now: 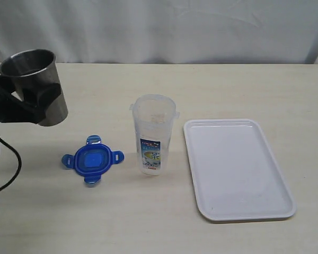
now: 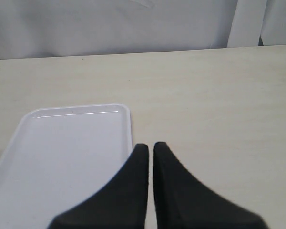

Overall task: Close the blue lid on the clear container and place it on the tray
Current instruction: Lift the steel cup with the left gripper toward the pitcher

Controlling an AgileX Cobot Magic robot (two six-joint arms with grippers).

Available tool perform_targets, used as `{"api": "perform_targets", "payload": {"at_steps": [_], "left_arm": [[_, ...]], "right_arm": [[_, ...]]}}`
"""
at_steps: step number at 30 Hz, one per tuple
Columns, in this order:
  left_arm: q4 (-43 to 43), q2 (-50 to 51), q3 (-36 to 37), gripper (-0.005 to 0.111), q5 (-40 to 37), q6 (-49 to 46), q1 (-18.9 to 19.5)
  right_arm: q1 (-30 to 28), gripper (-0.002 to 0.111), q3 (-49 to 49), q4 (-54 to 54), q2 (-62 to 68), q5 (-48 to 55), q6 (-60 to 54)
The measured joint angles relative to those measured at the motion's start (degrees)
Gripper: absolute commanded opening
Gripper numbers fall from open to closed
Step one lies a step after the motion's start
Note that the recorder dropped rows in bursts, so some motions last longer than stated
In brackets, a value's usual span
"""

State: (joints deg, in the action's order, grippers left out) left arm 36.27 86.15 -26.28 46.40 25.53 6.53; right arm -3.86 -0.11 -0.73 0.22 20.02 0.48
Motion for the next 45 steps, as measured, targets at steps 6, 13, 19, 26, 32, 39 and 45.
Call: {"api": "perform_targets", "payload": {"at_steps": [6,13,19,26,32,39,45], "left_arm": [[3.24,-1.24,-3.47,0.0,-1.8,3.8,-3.6],[6.5,-1.24,-8.28,0.0,-10.49,3.95,-9.83],[14.16,-1.24,-12.43,0.0,-11.26,3.95,-13.52],[20.01,-1.24,-13.86,0.0,-10.78,3.95,-16.04],[21.03,-1.24,-13.86,0.0,-11.79,3.95,-16.04],[22.34,-1.24,-13.86,0.0,-12.83,2.06,-16.04],[24.08,-1.24,-13.86,0.0,-13.3,-0.13,-16.04]], "right_arm": [[0.0,0.004,0.0,0.0,0.0,0.0,0.0],[0.0,0.004,0.0,0.0,0.0,0.0,0.0],[0.0,0.004,0.0,0.0,0.0,0.0,0.0],[0.0,0.004,0.0,0.0,0.0,0.0,0.0],[0.0,0.004,0.0,0.0,0.0,0.0,0.0],[0.0,0.004,0.0,0.0,0.0,0.0,0.0],[0.0,0.004,0.0,0.0,0.0,0.0,0.0]]}}
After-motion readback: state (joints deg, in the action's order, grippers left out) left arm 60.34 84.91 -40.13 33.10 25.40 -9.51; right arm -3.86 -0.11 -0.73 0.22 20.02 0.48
